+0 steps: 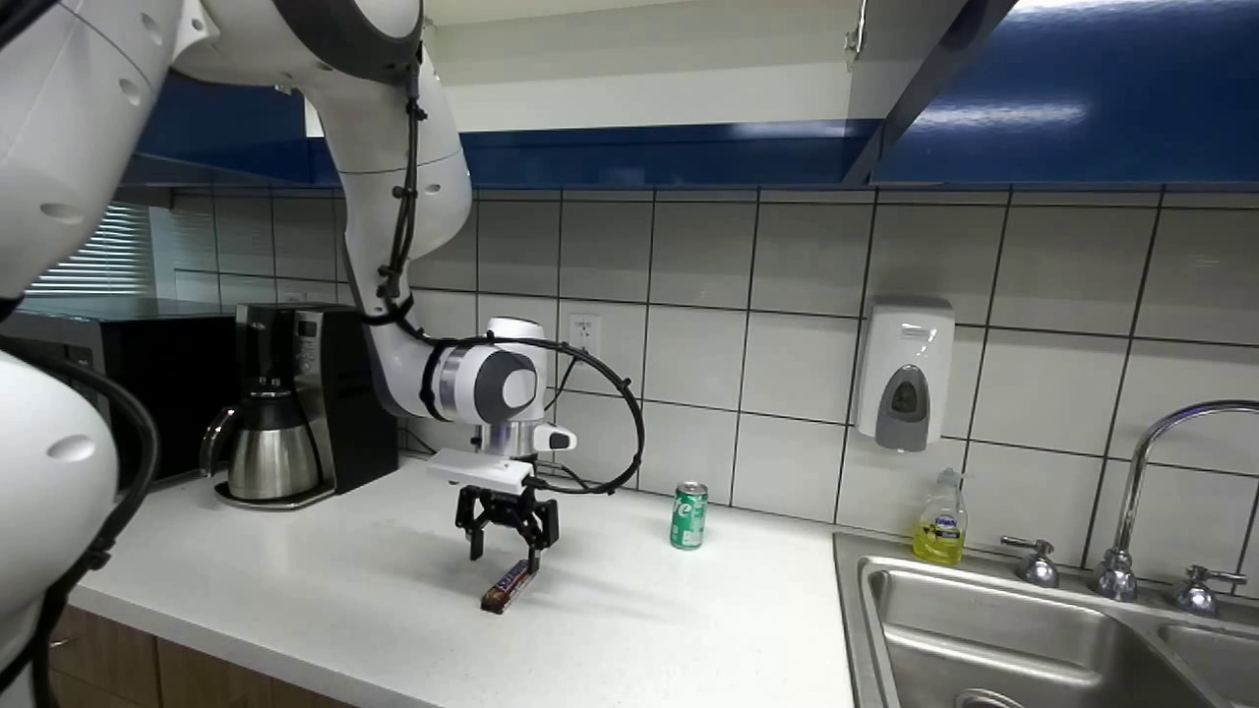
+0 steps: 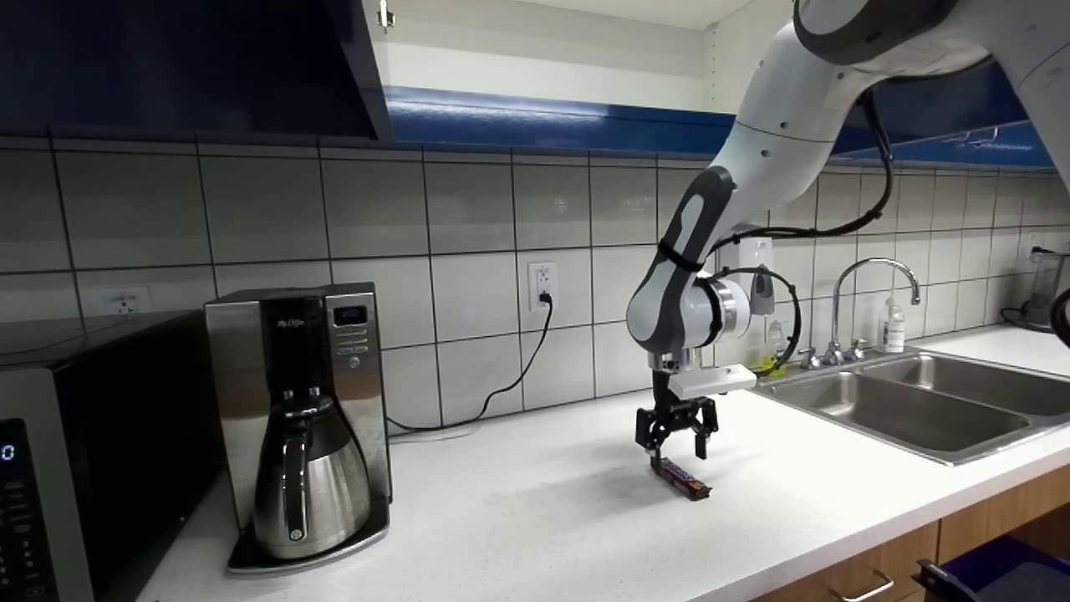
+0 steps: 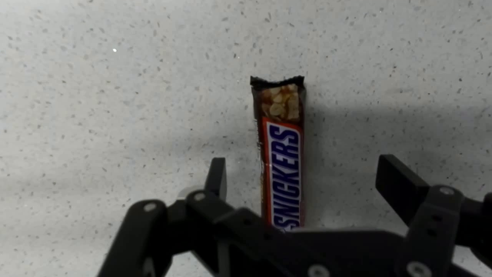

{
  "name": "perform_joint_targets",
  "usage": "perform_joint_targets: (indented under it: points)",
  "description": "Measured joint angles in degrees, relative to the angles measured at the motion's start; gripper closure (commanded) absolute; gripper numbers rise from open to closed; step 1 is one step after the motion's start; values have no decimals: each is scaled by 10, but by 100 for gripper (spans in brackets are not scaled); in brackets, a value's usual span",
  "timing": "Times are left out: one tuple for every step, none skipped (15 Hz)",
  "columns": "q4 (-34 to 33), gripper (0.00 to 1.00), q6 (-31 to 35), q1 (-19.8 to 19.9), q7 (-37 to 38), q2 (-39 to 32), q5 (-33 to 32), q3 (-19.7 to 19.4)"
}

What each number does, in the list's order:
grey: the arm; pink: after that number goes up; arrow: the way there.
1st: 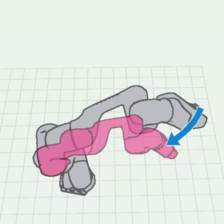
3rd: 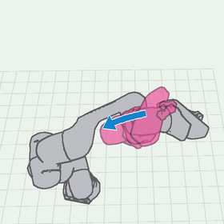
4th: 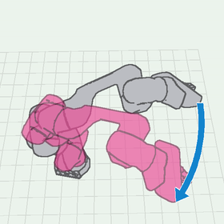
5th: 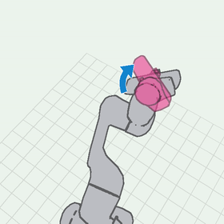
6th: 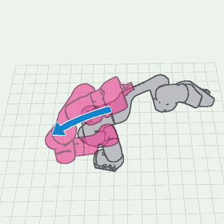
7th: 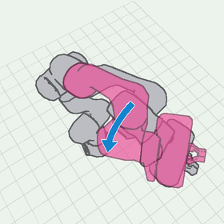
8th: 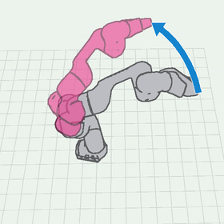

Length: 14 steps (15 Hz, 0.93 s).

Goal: Put the purple snack inside the upper cabinet.

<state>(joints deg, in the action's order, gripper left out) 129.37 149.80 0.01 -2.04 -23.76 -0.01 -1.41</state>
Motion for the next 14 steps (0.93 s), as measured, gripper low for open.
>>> perform_joint_targets:
  points:
    - [-3, 0, 0, 0, 0, -5, 0, 0]
    - [-6, 0, 0, 0, 0, -9, -1, 0]
    - [-9, 0, 0, 0, 0, -14, -1, -1]
    - [-12, 0, 0, 0, 0, -18, -1, -1]
    - [-15, 0, 0, 0, 0, -23, -1, -1]
    - [-18, 0, 0, 0, 1, -27, -1, -1]
    - [-22, 0, 0, 0, 1, -31, -1, -1]
    - [-24, 0, 0, 0, 1, -35, -2, -1]
    - [-27, 0, 0, 0, 1, -39, -2, -1]
    - [-30, 0, 0, 0, 1, -42, -2, -1]
    - [-32, 0, 0, 0, 1, -45, -2, -1]
    - [-35, 0, 0, -1, 1, -49, -2, -1]
    - [-38, 0, 0, -1, 1, -52, -3, -1]
    - [-40, 25, 0, -1, 2, -54, -3, -1]
